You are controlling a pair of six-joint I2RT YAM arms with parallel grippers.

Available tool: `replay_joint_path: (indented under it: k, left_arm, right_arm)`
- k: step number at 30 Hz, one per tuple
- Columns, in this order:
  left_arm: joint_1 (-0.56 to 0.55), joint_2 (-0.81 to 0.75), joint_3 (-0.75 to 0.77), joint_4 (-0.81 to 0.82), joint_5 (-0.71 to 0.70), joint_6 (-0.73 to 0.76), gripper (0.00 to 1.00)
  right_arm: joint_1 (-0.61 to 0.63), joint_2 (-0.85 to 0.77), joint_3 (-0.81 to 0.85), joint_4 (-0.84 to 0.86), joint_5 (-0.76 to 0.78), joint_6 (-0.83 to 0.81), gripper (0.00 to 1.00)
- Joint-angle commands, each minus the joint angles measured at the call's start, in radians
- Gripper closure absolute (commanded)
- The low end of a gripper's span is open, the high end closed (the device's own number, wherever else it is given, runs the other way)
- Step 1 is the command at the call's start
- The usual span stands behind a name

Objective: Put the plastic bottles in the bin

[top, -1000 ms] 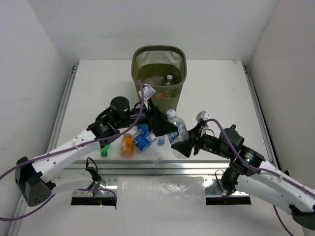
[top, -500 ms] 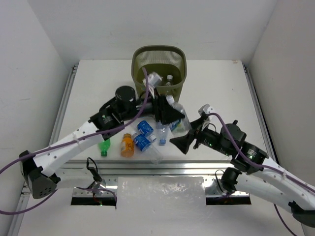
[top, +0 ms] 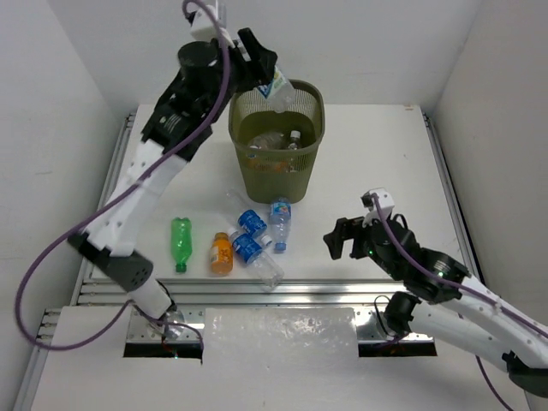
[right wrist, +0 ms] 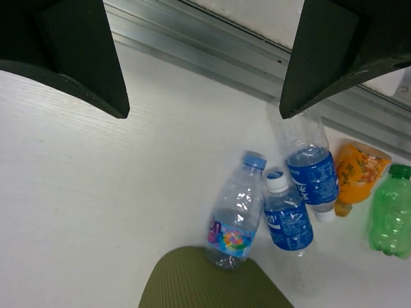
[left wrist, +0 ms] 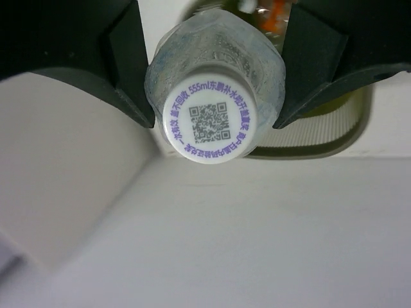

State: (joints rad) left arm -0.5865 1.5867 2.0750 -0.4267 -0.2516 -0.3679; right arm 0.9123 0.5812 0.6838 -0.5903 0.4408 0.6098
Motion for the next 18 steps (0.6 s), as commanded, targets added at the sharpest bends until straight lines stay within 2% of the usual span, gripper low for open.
replay_joint_path:
  k: [1, 3, 4, 8, 11, 14, 15, 17, 18]
  left_arm:
    - [0.066, 0.143, 0.06, -0.113, 0.031, -0.008, 0.44]
    - [0.076, 0.2, 0.098, -0.112, 0.052, -0.017, 0.19]
    - [0.083, 0.212, 0.112, -0.112, 0.061, -0.02, 0.01]
    - [0.086, 0.219, 0.149, -0.129, 0.092, -0.042, 0.0]
    - [0.082, 0.078, 0.056, -0.096, 0.092, -0.054, 0.0]
    - [0.074, -0.107, -0.111, -0.054, 0.075, -0.057, 0.0]
    - [0.073, -0.164, -0.233, -0.017, 0.078, -0.063, 0.0]
    - [0.065, -0.331, -0.358, 0.025, 0.107, -0.068, 0.0]
    - [0.063, -0.434, -0.469, 0.045, 0.112, -0.075, 0.0]
  right_arm:
    - [0.0, 0.086, -0.042, 0.079, -0.043, 0.063, 0.01]
    - [0.0, 0.173, -0.092, 0.203, -0.08, 0.094, 0.01]
    - [0.0, 0.207, -0.104, 0.284, -0.083, 0.109, 0.01]
    - [-0.009, 0.437, -0.106, 0.463, -0.088, 0.145, 0.01]
    - [-0.036, 0.616, -0.063, 0.567, -0.112, 0.165, 0.02]
    - [-0.085, 0.787, -0.012, 0.653, -0.154, 0.176, 0.05]
    - [-0.098, 0.827, 0.011, 0.688, -0.172, 0.174, 0.06]
    - [-0.131, 0.934, 0.034, 0.714, -0.209, 0.171, 0.1]
    - [-0.141, 0.963, 0.054, 0.745, -0.247, 0.165, 0.12]
